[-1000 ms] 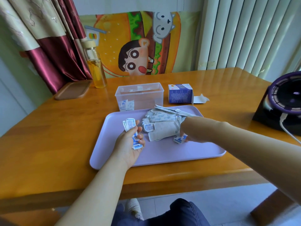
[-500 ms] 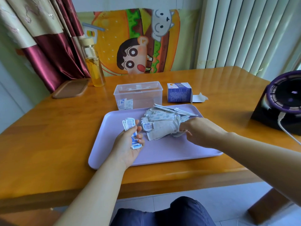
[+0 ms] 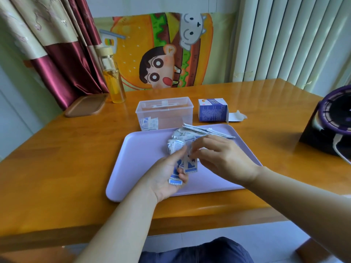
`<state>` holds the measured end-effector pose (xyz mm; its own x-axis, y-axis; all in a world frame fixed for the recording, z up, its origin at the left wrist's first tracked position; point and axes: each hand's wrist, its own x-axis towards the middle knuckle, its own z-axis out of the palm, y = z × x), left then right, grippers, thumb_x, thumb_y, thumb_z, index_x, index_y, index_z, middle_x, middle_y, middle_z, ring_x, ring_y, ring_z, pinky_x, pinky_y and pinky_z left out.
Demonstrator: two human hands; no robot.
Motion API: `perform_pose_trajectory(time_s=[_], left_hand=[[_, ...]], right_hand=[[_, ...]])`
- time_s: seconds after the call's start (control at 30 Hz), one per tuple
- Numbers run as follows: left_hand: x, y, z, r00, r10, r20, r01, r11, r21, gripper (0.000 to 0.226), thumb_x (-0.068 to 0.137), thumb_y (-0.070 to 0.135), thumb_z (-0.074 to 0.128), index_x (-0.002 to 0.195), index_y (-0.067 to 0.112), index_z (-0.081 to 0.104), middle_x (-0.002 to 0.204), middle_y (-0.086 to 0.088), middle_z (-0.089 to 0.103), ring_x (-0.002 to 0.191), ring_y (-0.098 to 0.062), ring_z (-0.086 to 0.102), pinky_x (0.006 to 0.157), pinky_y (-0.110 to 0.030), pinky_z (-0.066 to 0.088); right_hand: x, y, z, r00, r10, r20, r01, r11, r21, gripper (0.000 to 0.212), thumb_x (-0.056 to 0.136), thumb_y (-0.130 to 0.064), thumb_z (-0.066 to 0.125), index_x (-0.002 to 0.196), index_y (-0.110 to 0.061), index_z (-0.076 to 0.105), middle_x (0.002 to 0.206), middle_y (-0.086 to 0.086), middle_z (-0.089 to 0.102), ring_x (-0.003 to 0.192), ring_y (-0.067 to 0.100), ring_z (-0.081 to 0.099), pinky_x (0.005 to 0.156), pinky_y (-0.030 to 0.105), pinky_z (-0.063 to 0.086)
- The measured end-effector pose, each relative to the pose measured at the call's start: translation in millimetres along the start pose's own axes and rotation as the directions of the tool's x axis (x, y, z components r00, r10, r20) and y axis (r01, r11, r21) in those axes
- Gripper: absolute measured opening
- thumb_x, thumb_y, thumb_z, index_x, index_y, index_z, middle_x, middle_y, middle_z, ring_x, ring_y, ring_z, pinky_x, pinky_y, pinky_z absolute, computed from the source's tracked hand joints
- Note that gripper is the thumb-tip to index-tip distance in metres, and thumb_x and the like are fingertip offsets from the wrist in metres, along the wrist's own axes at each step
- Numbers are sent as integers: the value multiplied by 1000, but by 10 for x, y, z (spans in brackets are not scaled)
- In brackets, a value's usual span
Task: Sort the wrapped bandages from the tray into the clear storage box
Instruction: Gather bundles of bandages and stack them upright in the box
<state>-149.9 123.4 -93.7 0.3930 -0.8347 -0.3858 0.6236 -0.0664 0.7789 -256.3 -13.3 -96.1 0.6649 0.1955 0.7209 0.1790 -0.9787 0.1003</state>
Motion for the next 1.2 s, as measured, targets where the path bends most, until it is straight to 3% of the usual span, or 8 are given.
perform_pose_trajectory(time_s=[0.1, 0.17, 0.23, 0.33, 0.53, 0.73, 0.9, 1.2], left_hand=[[3, 5, -56, 993, 101, -59, -98, 994, 50, 12, 84, 20, 64, 93, 13, 65, 69, -6, 64, 54, -6, 45, 40, -11, 32], [13, 24, -122, 979, 160, -128, -152, 986, 66, 13, 85, 17, 64, 96, 13, 65, 75, -7, 67, 53, -6, 54, 40, -12, 33], [27, 33, -185, 965, 200, -167, -189, 979, 78, 10, 88, 15, 62, 97, 14, 64, 84, -10, 70, 64, -12, 61, 42, -13, 35], [68, 11, -217, 951, 261, -163, -238, 960, 150, 12, 86, 16, 64, 98, 17, 66, 89, -9, 73, 80, -21, 66, 56, -23, 43], [119, -25, -226, 946, 298, -125, -270, 941, 204, 21, 88, 11, 61, 108, 14, 65, 101, -13, 72, 94, -28, 68, 89, -44, 50], [153, -54, -274, 920, 348, -182, -313, 930, 194, 19, 91, 16, 58, 110, 14, 63, 101, -10, 72, 95, -27, 68, 87, -42, 51], [156, -38, -308, 855, 454, -251, -359, 866, 347, 15, 91, 10, 58, 86, 20, 67, 83, -2, 67, 69, -15, 49, 58, -26, 36], [146, -5, -209, 746, 660, -90, -465, 612, 640, 23, 92, 18, 58, 85, 40, 57, 81, 19, 64, 76, 1, 63, 58, -7, 47]], right_hand=[[-25, 1, 120, 998, 55, 6, -55, 997, -48, 26, 84, 2, 55, 98, -12, 72, 114, 15, 60, 104, 27, 55, 84, 31, 46], [27, -64, 153, 936, 351, -6, -347, 928, 133, 26, 88, -3, 55, 105, -17, 68, 124, 8, 53, 107, 16, 52, 87, 24, 45], [147, -114, 142, 713, 678, 178, -681, 610, 405, 20, 90, -20, 60, 110, -21, 61, 115, -1, 57, 92, 7, 59, 81, 25, 52], [254, -148, 212, 442, 684, 580, -827, 60, 559, 22, 82, -28, 70, 96, -13, 64, 84, 0, 65, 71, 12, 63, 75, 34, 55], [212, -212, 433, 392, 672, 628, -666, -264, 698, 21, 89, -11, 59, 104, 4, 65, 102, 21, 68, 91, 29, 67, 86, 38, 56], [206, -155, 369, 325, 700, 636, -639, -333, 693, 20, 93, -5, 53, 103, 9, 61, 95, 21, 65, 83, 24, 66, 78, 30, 57], [234, 2, 142, 266, 708, 654, -430, -520, 738, 18, 95, -12, 49, 107, -1, 58, 94, 17, 58, 84, 22, 57, 76, 29, 51], [334, -109, 120, 262, 489, 832, -699, -498, 514, 17, 92, -15, 57, 104, -4, 61, 91, 11, 68, 79, 20, 67, 68, 33, 54]])
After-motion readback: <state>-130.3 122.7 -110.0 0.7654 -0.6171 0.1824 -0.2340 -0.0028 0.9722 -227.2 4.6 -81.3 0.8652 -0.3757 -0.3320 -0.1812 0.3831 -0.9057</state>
